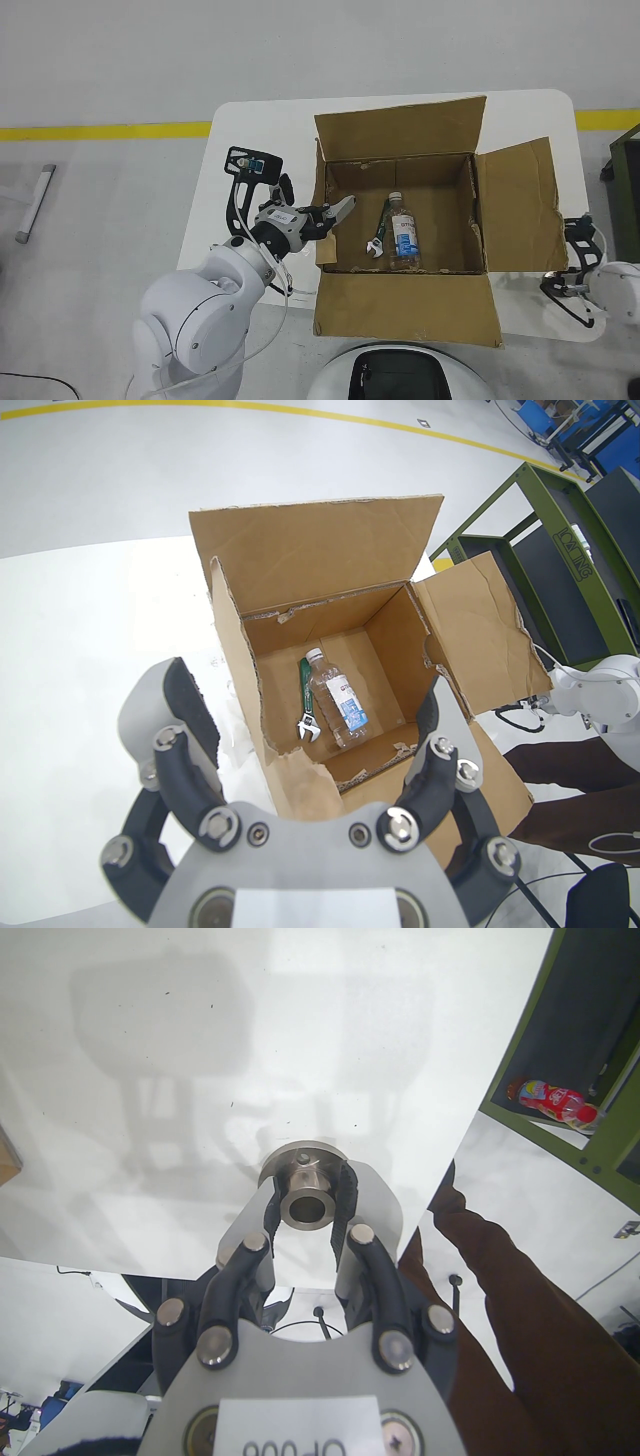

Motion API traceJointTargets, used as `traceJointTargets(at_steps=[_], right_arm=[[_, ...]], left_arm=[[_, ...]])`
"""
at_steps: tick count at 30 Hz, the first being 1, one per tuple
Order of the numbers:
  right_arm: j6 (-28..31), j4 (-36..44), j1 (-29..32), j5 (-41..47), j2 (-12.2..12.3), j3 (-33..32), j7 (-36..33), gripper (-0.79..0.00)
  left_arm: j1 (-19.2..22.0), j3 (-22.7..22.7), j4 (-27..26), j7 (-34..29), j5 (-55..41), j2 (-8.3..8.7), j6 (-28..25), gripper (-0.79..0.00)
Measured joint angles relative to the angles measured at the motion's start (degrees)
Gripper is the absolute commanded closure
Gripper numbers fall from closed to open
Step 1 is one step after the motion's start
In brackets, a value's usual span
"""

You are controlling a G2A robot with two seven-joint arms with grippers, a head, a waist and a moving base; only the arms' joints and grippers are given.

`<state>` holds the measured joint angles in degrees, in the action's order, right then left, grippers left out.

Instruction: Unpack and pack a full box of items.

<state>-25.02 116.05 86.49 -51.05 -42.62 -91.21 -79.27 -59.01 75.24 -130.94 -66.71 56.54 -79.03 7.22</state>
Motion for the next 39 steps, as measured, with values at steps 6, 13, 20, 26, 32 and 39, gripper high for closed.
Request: traceJointTargets(at_steps=[6,13,20,26,32,39], right_arm=[[-0.22,0.44,-0.46,0.36,-0.33,-0.93,0.23,0.000],[-0.02,2.43,-1.65,2.80,-0.41,-6.59,0.02,0.000],[0.72,7.62,-5.68,9.17,-0.04,-20.46,-0.71,0.000],[0.76,13.56,-10.48,16.80,0.49,-27.16,-0.75,0.000],[0.73,18.77,-16.56,27.20,1.45,-23.02,-0.70,0.000],[1.84,18.60,-28.51,32.03,2.28,-4.96,1.47,0.000]], left_arm=[[0.00,0.00,0.00,0.00,0.00,0.00,0.00,-0.785],[0.00,0.00,0.00,0.00,0.00,0.00,0.00,-0.785],[0.00,0.00,0.00,0.00,0.00,0.00,0.00,-0.785],[0.00,0.00,0.00,0.00,0.00,0.00,0.00,-0.785],[0.00,0.00,0.00,0.00,0.00,0.00,0.00,-0.785],[0.00,0.00,0.00,0.00,0.00,0.00,0.00,-0.785]])
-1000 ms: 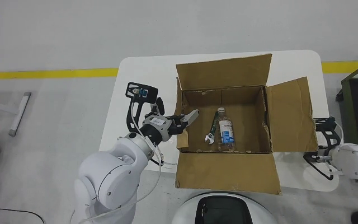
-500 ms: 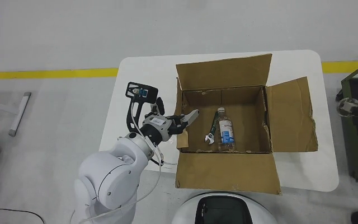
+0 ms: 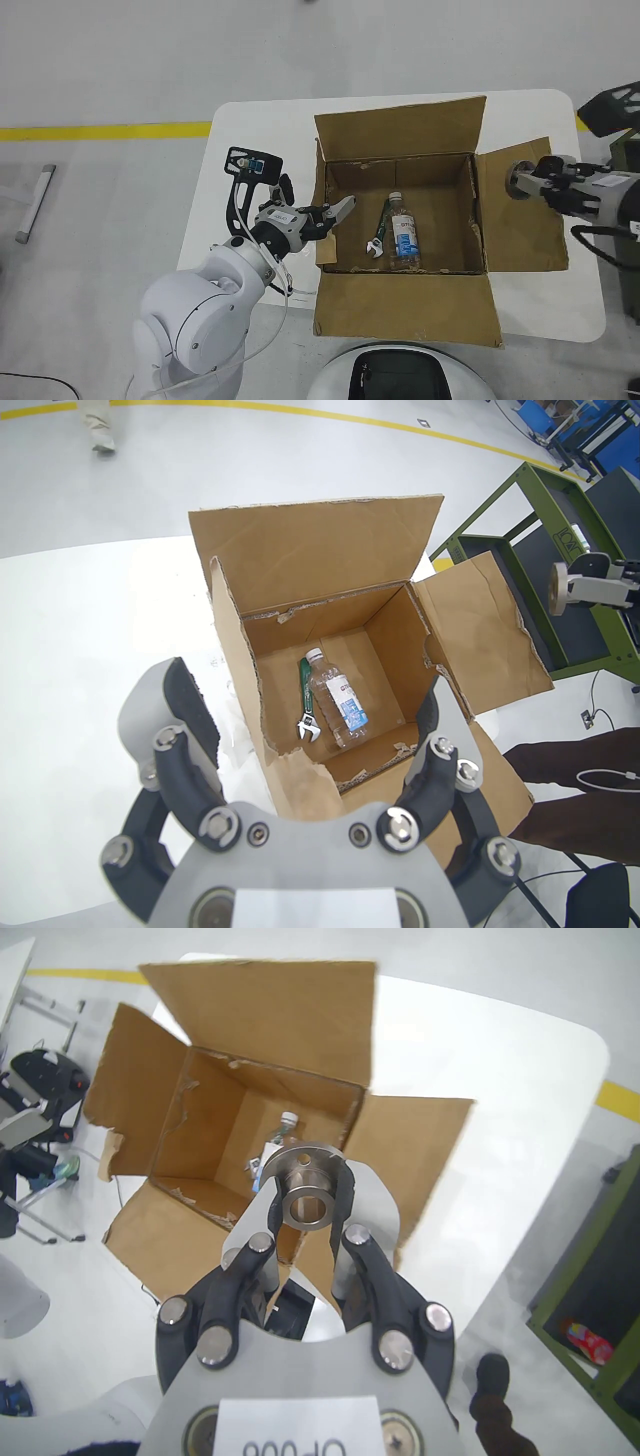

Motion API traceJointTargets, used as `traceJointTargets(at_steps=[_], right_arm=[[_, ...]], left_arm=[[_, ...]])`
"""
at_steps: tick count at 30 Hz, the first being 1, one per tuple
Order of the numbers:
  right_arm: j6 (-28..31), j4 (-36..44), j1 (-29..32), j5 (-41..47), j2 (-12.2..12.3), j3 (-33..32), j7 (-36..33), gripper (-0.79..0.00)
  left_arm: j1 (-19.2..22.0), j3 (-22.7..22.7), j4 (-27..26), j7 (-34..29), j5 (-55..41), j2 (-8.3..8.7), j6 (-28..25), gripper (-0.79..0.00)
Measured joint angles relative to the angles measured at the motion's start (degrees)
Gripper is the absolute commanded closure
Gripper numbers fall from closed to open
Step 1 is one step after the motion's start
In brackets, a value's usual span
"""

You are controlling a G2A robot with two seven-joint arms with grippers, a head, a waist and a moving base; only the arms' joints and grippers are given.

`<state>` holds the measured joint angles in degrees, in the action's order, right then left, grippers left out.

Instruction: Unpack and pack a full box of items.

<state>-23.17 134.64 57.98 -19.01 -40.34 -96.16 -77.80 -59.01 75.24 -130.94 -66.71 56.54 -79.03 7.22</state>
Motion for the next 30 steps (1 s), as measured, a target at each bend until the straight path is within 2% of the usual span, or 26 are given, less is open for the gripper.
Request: traceJointTargets(at_steps=[7,11,18,19,24,25,30], right_arm=[[-0.87,-4.59,-9.40,-2.51,-1.50,22.24,3.03,0.000],[-2.60,-10.93,-15.44,-5.00,-3.79,35.03,6.02,0.000],[-5.70,-23.33,-25.21,-0.28,-9.05,49.84,9.99,-0.009],[-6.11,-24.88,-26.42,0.64,-9.78,51.17,10.53,-0.219],[-7.12,-32.00,-31.91,4.37,-13.45,57.06,13.05,-0.440],[-7.27,-32.93,-32.66,4.76,-13.97,57.80,13.22,-0.416],[-7.38,-35.93,-35.41,5.80,-15.90,60.05,13.56,-0.413]], left_arm=[[0.00,0.00,0.00,0.00,0.00,0.00,0.00,-0.785],[0.00,0.00,0.00,0.00,0.00,0.00,0.00,-0.785],[0.00,0.00,0.00,0.00,0.00,0.00,0.00,-0.785],[0.00,0.00,0.00,0.00,0.00,0.00,0.00,-0.785],[0.00,0.00,0.00,0.00,0.00,0.00,0.00,-0.785],[0.00,0.00,0.00,0.00,0.00,0.00,0.00,-0.785],[0.00,0.00,0.00,0.00,0.00,0.00,0.00,-0.785]])
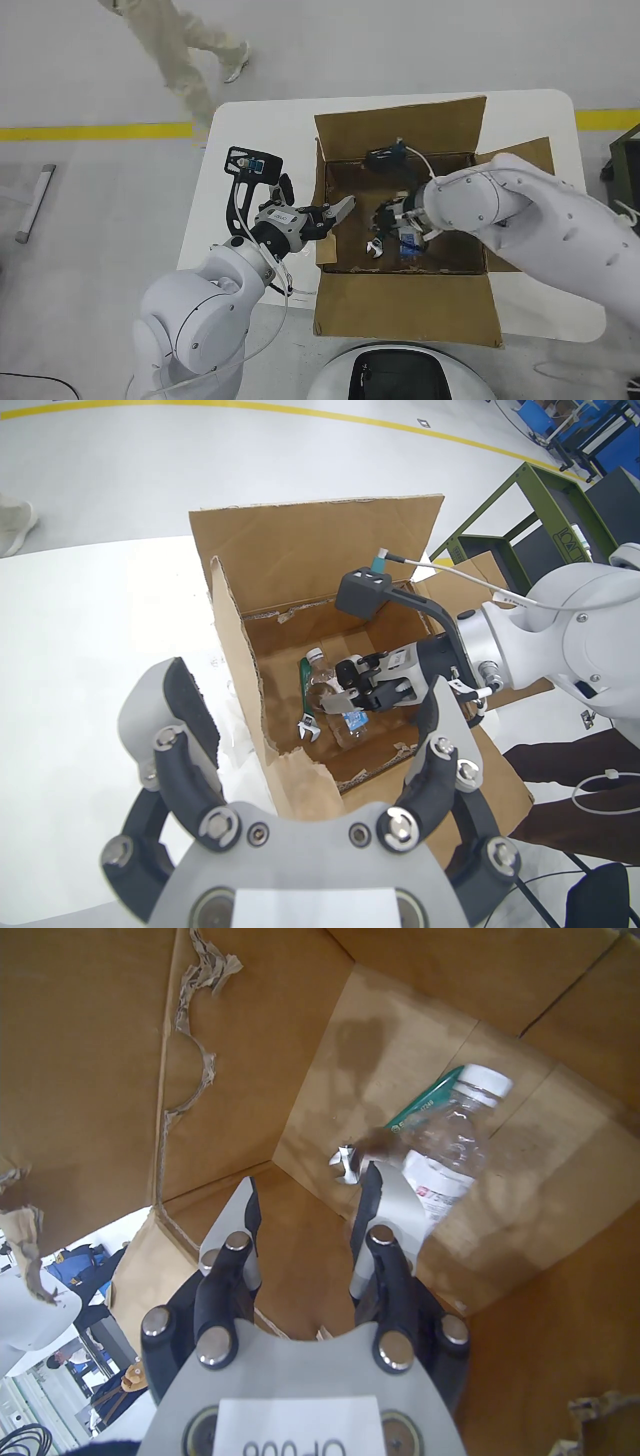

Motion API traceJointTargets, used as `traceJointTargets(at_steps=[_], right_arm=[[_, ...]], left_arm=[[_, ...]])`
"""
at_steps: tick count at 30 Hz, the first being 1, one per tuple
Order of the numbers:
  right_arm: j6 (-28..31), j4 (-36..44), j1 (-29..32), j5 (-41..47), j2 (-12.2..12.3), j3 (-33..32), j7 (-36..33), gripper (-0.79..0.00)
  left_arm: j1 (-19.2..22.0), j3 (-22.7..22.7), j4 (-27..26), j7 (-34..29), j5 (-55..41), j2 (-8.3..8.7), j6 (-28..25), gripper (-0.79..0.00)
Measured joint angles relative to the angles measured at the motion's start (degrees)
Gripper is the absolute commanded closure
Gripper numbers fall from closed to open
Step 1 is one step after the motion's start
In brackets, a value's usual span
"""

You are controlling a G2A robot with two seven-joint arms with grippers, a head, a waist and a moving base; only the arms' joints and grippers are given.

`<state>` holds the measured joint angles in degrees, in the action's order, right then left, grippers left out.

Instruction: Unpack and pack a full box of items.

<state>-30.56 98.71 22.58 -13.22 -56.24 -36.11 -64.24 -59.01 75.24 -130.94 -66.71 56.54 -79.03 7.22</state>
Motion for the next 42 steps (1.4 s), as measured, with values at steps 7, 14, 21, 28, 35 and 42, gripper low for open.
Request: traceJointTargets(at_steps=[7,14,21,28,35,42], right_arm=[[0.65,1.39,0.00,2.54,0.88,-5.35,-1.57,-0.329],[3.05,7.32,7.76,3.30,6.96,-27.43,-6.29,0.000],[5.73,8.72,22.44,5.78,11.50,-57.61,-8.46,0.000],[9.90,3.75,37.19,9.06,12.19,-76.51,-8.49,0.000],[12.08,-5.12,46.78,16.98,11.02,-74.71,-5.12,0.000],[14.09,-11.17,44.29,35.24,9.12,-64.08,-7.39,0.000]], left_arm=[[0.00,0.00,0.00,0.00,0.00,0.00,0.00,-0.785],[0.00,0.00,0.00,0.00,0.00,0.00,0.00,-0.785],[0.00,0.00,0.00,0.00,0.00,0.00,0.00,-0.785],[0.00,0.00,0.00,0.00,0.00,0.00,0.00,-0.785],[0.00,0.00,0.00,0.00,0.00,0.00,0.00,-0.785],[0.00,0.00,0.00,0.00,0.00,0.00,0.00,-0.785]])
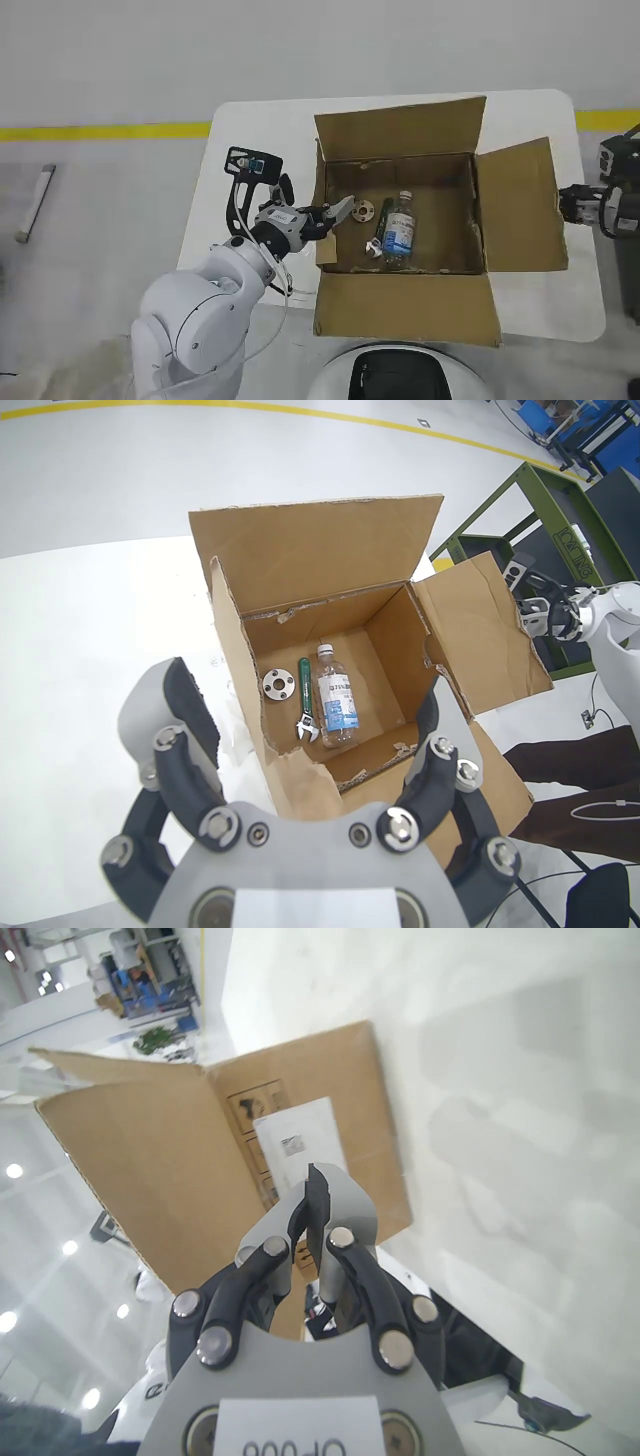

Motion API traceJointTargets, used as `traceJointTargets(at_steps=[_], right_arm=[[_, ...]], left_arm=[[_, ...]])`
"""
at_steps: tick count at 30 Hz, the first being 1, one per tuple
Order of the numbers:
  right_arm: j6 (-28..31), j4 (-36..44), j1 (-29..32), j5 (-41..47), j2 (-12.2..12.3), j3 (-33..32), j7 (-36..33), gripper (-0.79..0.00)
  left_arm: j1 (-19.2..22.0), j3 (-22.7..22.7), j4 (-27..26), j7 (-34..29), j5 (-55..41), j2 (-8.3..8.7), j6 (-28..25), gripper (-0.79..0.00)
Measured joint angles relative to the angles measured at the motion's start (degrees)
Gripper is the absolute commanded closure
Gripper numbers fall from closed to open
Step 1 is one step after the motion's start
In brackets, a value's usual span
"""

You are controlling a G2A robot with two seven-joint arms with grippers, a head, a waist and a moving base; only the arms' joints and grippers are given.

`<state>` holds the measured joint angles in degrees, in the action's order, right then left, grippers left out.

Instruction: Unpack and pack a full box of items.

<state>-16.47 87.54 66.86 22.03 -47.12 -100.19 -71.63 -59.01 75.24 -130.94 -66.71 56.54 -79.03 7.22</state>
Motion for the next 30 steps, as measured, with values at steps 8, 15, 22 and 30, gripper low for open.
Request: traceJointTargets(at_steps=[8,15,22,30], right_arm=[[2.79,6.06,-2.64,7.53,-0.41,4.52,-2.84,0.000],[0.00,16.74,-4.10,-5.84,0.17,10.97,-0.14,0.000],[-3.70,23.52,-6.88,-21.51,0.63,17.51,2.28,0.000],[-4.05,20.98,-10.55,-20.20,1.25,12.25,3.45,0.000]], left_arm=[[0.00,0.00,0.00,0.00,0.00,0.00,0.00,-0.785],[-0.04,0.00,0.01,0.04,0.00,0.00,-0.02,-0.785],[-2.73,1.67,-0.47,4.00,0.30,0.43,-1.10,-0.336],[-5.16,3.76,-0.64,5.47,5.18,1.07,-0.64,0.000]])
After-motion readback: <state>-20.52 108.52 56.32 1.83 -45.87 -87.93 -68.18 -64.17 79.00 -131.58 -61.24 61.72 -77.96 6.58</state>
